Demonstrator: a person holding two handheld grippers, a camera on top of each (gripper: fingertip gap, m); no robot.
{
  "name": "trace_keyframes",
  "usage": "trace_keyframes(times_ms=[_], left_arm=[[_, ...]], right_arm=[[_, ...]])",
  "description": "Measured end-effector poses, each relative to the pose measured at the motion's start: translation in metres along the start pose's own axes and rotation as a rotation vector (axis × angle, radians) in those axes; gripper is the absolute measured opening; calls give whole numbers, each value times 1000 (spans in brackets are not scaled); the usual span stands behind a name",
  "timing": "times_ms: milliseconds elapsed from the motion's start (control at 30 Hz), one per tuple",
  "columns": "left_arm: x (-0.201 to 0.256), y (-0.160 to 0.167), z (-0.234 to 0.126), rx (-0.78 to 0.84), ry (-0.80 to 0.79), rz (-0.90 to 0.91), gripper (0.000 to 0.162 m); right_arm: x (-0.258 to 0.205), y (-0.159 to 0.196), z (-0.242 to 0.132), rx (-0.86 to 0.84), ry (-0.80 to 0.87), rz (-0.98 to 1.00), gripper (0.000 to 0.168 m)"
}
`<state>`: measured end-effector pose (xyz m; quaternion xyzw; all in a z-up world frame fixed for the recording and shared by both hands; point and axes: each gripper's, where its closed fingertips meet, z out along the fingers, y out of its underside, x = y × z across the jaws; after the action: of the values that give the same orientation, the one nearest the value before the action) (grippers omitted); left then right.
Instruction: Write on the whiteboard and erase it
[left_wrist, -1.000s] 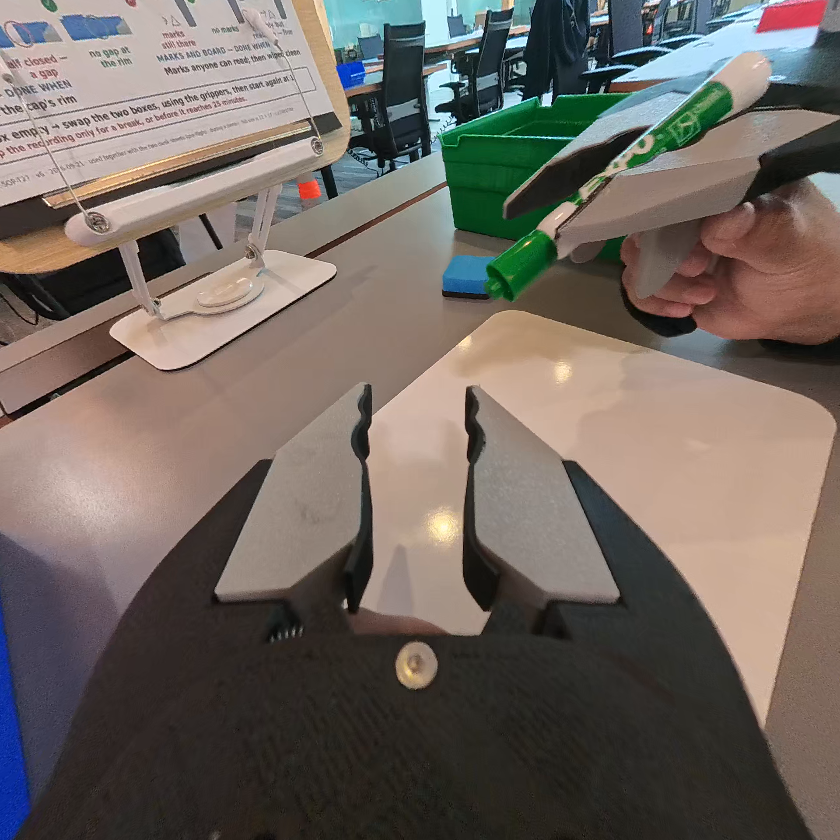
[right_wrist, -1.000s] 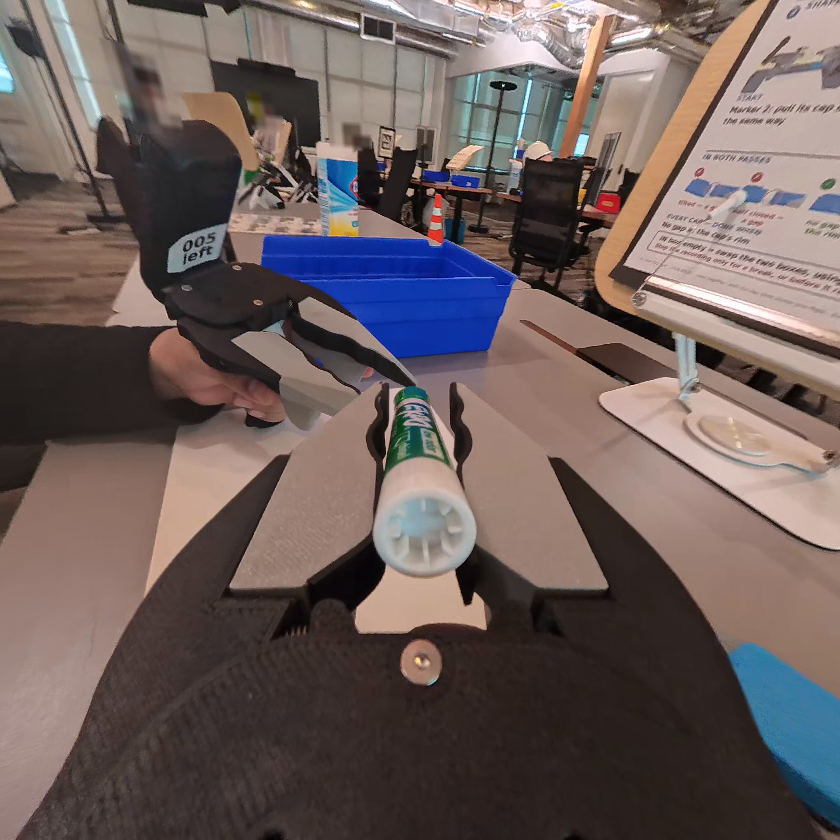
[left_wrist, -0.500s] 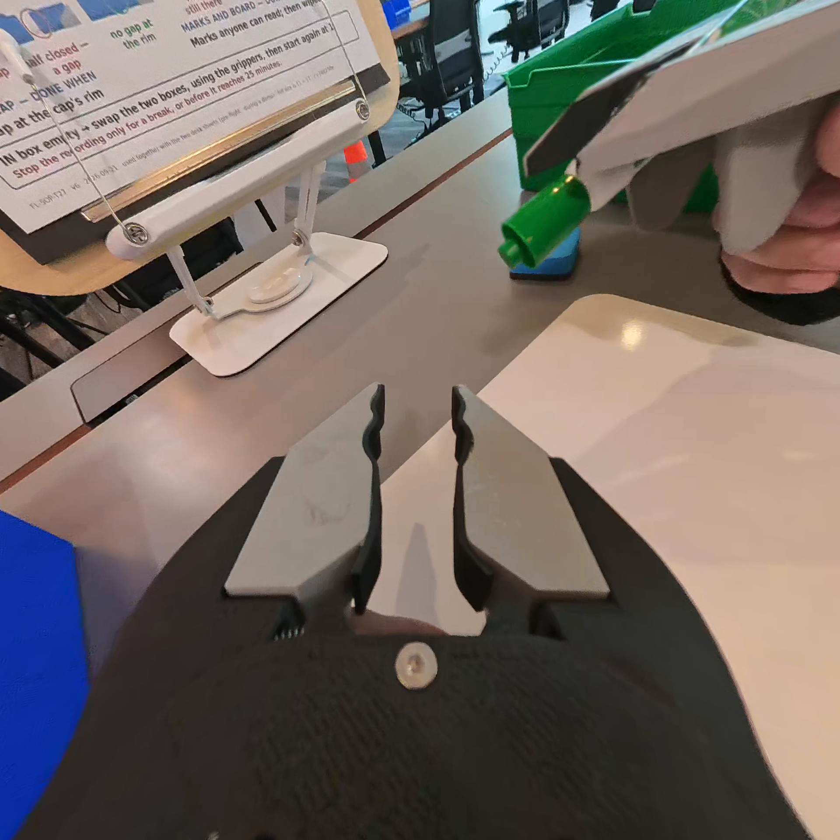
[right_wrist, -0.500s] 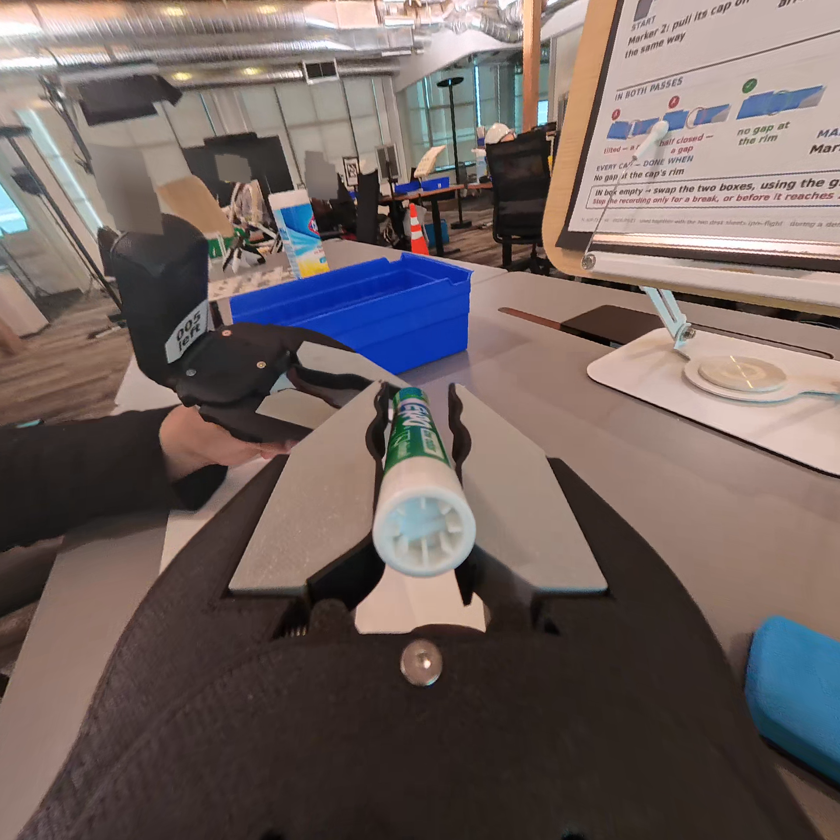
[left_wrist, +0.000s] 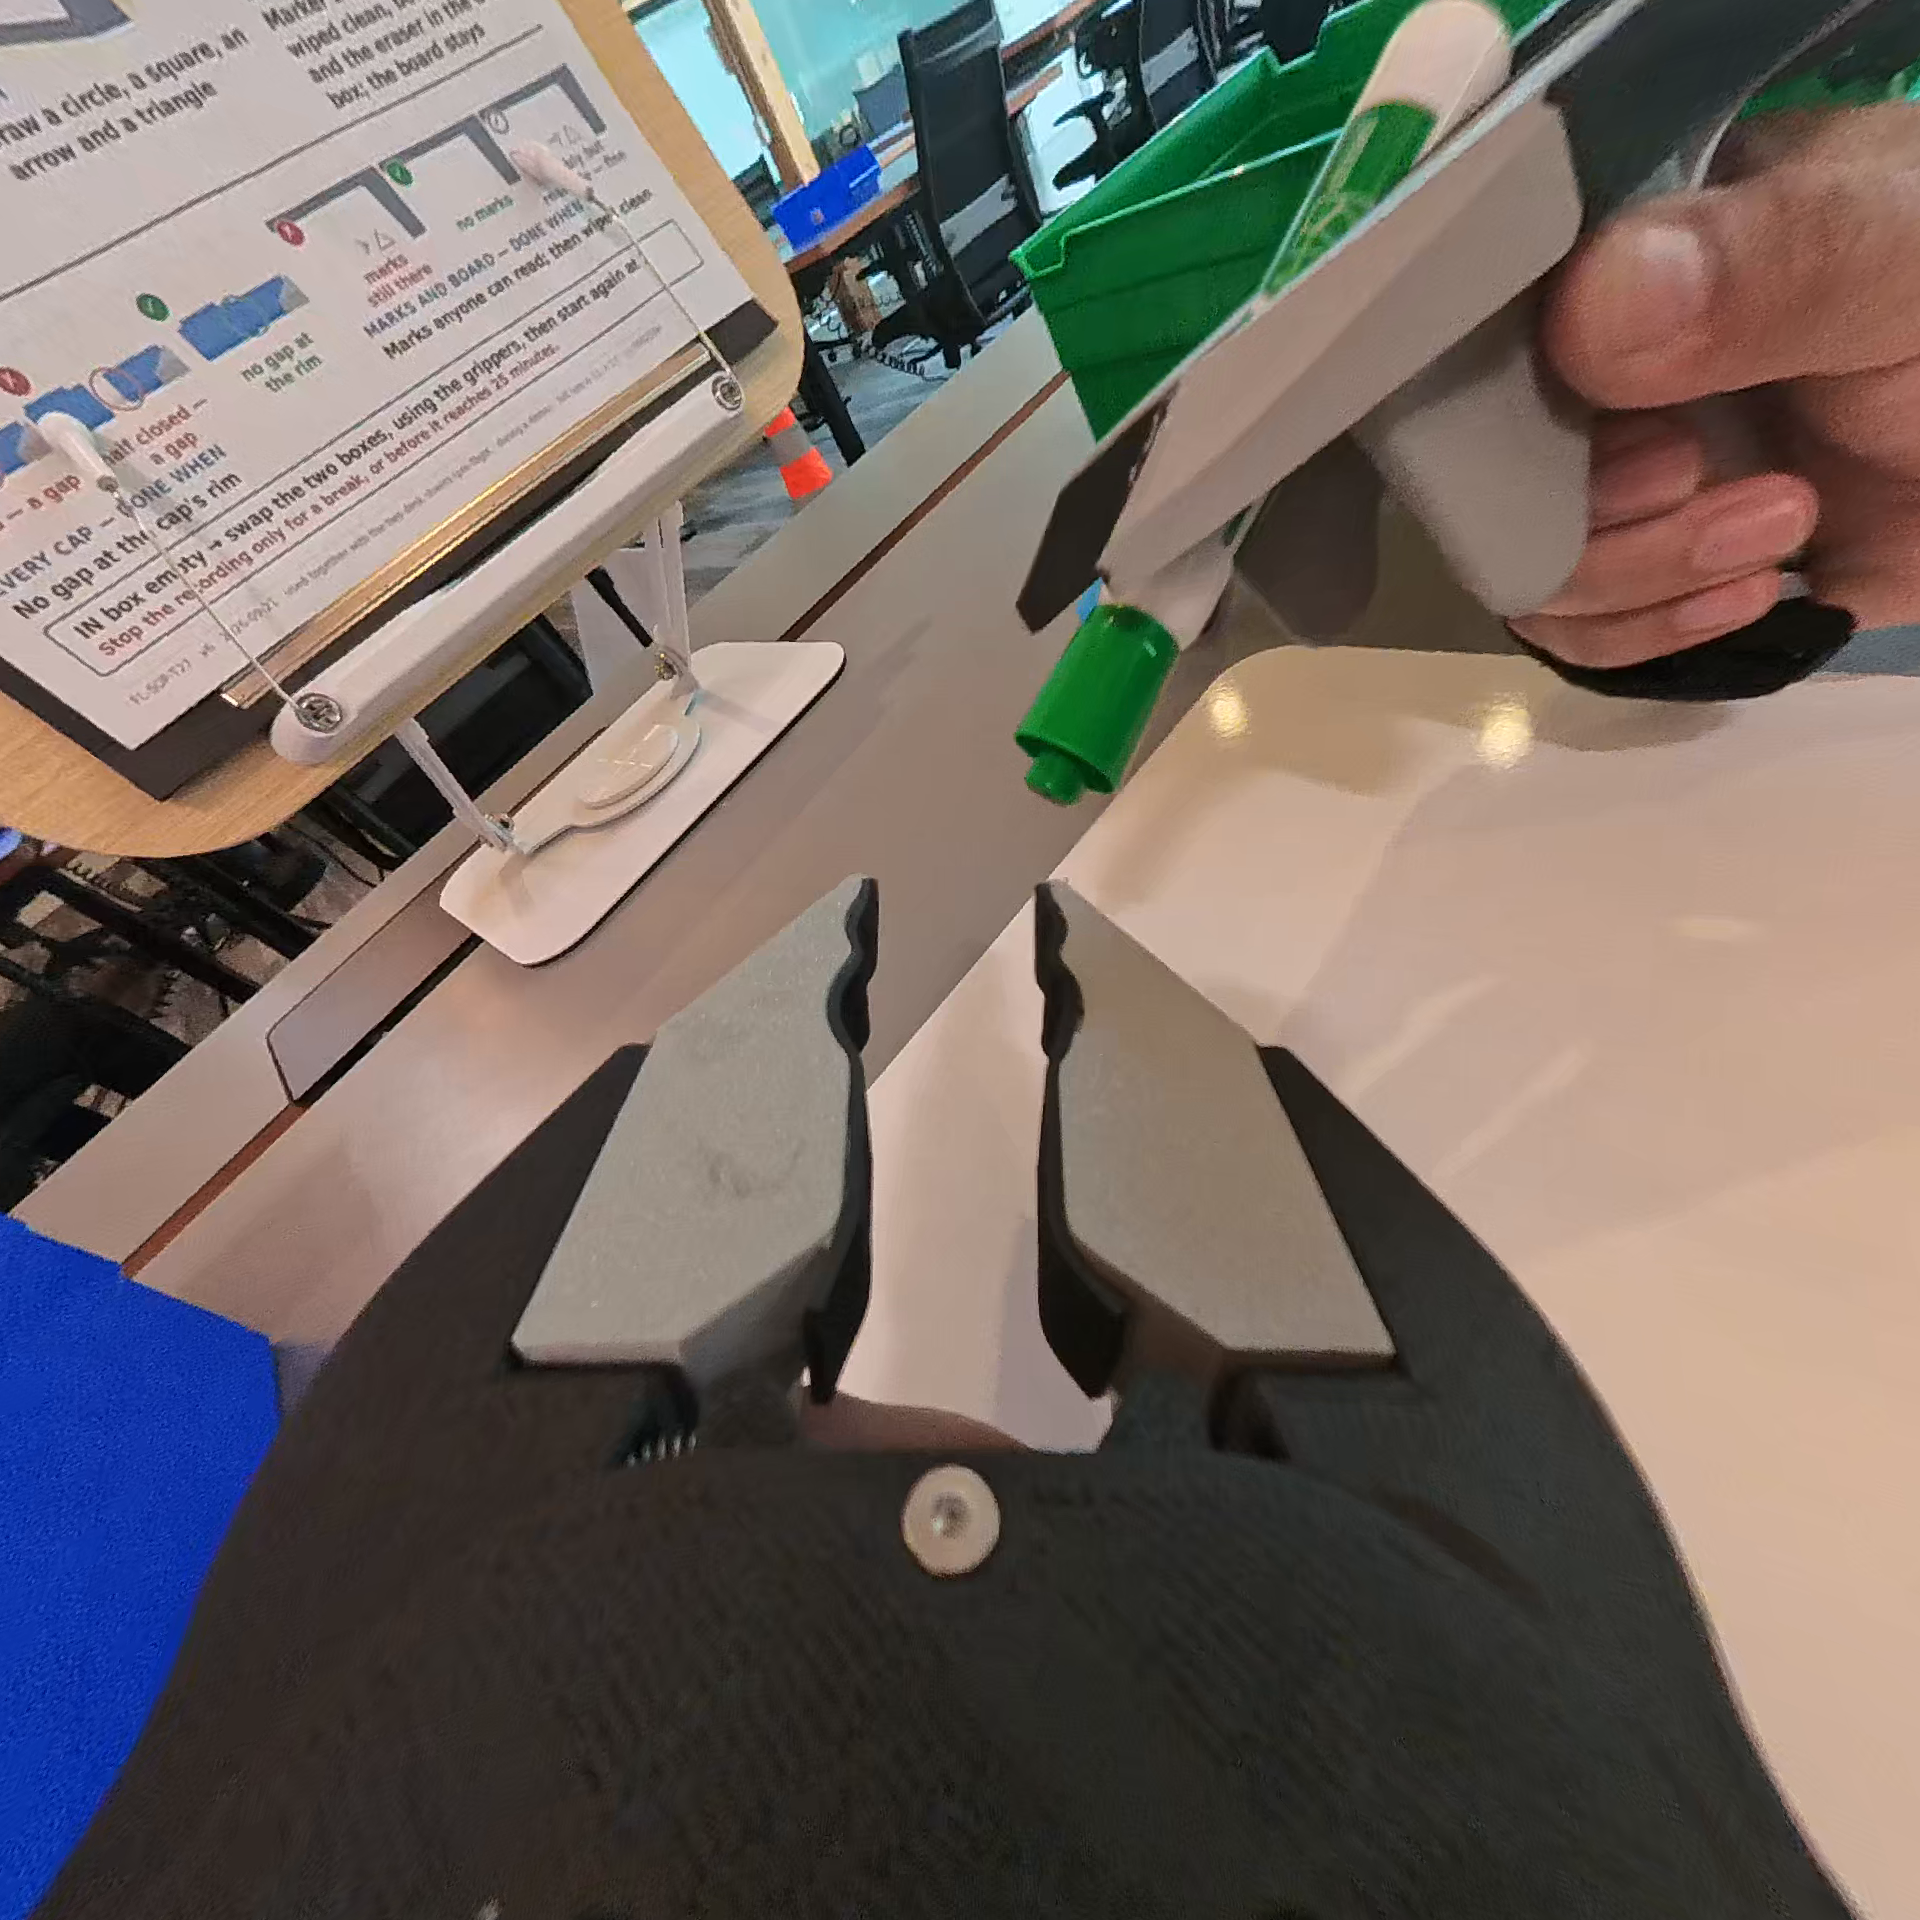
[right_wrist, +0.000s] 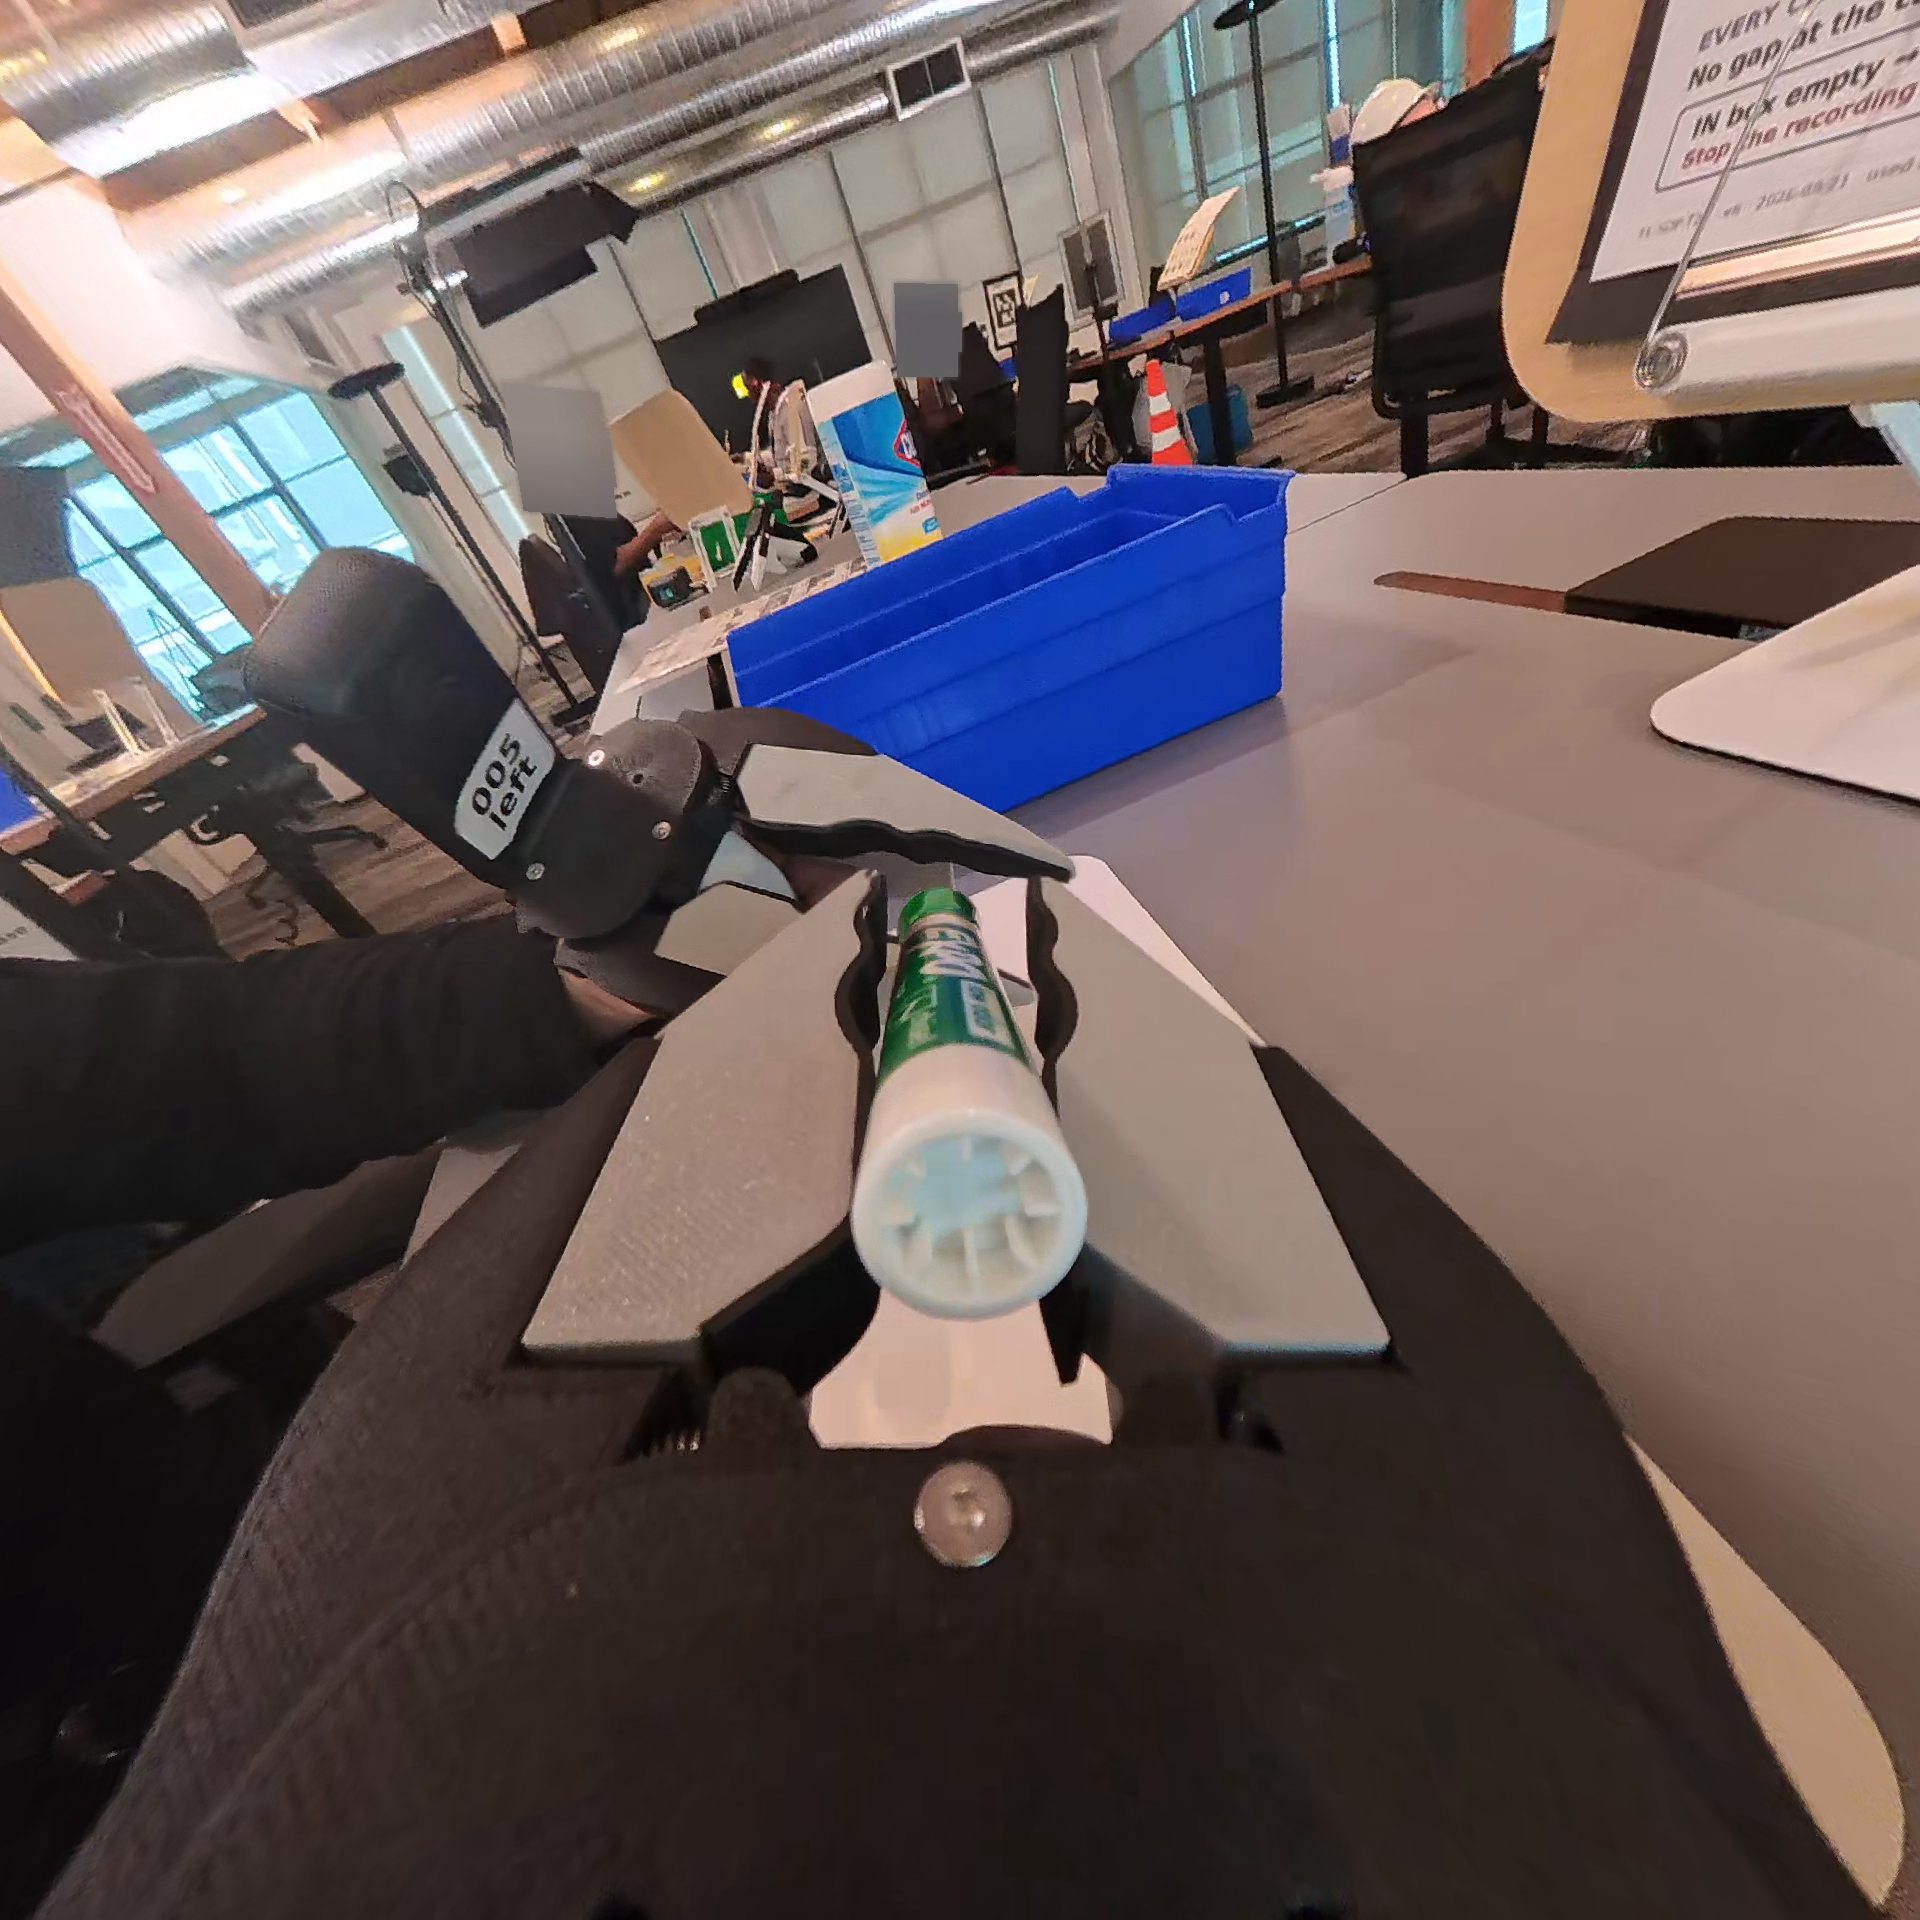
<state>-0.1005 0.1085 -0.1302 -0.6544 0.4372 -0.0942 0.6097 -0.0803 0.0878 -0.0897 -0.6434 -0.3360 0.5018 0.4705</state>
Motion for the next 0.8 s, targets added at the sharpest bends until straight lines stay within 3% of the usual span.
trace_keyframes(times_ms=[333, 800], left_arm=[[-14, -7, -7, 72, 26, -204, 27], [-19, -4, -10, 68, 45, -273, 26]], right_arm=[[4, 1, -2, 20, -15, 26, 25], [5, 5, 0, 5, -19, 29, 25]])
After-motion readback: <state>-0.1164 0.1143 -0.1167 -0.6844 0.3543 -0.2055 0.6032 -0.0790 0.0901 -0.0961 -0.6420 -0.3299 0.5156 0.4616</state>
